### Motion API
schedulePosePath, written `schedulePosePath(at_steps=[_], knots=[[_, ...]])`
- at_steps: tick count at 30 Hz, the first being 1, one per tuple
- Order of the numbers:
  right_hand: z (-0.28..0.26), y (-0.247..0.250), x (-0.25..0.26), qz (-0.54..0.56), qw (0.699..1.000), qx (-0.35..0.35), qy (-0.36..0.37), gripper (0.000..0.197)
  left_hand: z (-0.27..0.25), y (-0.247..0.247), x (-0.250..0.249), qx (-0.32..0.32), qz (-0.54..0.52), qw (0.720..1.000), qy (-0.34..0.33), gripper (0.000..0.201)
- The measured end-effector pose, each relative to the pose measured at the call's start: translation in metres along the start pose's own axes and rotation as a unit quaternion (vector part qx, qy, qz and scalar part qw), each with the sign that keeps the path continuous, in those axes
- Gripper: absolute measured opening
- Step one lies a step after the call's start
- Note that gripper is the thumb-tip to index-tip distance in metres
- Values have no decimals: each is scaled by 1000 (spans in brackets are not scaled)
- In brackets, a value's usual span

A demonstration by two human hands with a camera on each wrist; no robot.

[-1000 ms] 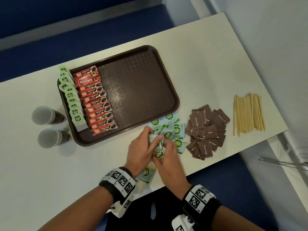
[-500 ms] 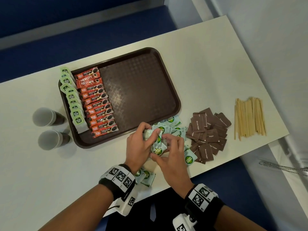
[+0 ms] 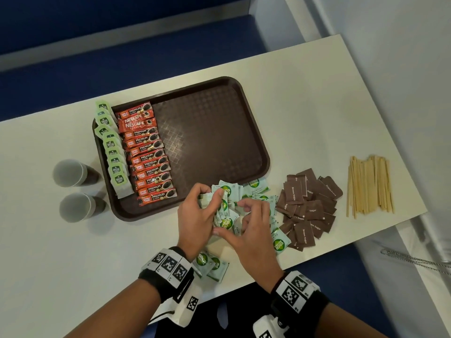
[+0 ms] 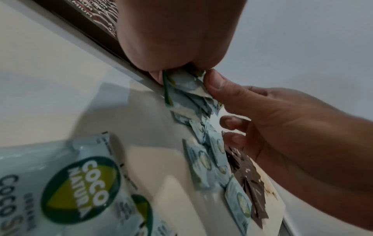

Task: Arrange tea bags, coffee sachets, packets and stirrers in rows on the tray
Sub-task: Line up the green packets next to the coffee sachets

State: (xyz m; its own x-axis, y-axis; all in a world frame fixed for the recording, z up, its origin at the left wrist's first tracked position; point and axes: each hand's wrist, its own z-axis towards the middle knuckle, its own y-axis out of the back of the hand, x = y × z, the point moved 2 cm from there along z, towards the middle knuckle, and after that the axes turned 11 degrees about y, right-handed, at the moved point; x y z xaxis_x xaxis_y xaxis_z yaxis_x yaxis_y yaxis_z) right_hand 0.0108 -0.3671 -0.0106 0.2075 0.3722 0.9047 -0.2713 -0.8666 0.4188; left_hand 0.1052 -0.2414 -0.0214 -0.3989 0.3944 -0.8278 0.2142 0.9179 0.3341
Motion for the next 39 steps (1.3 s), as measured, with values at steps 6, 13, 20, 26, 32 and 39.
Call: schedulePosePath(at_steps=[6, 13, 20, 26, 32, 39], knots=[[17, 10, 12, 54, 996, -58, -45, 57, 13, 13, -12, -31, -80, 996, 32, 25], [79, 17, 40, 192, 974, 109, -58, 87, 25, 19, -44, -19, -107, 994, 21, 21], [148, -8, 72, 155, 976, 151, 30, 54, 69, 31, -83, -63, -136, 989, -4, 26], [171, -31, 87, 196, 977, 75, 35, 32, 106, 41, -104, -101, -185, 977, 37, 31], [177, -57, 97, 182, 982, -14, 55, 28, 111, 38, -110, -93, -246, 963, 54, 32], [200, -59, 101, 145, 988, 9, 53, 21, 108, 54, -112, -2, -210, 977, 39, 29]])
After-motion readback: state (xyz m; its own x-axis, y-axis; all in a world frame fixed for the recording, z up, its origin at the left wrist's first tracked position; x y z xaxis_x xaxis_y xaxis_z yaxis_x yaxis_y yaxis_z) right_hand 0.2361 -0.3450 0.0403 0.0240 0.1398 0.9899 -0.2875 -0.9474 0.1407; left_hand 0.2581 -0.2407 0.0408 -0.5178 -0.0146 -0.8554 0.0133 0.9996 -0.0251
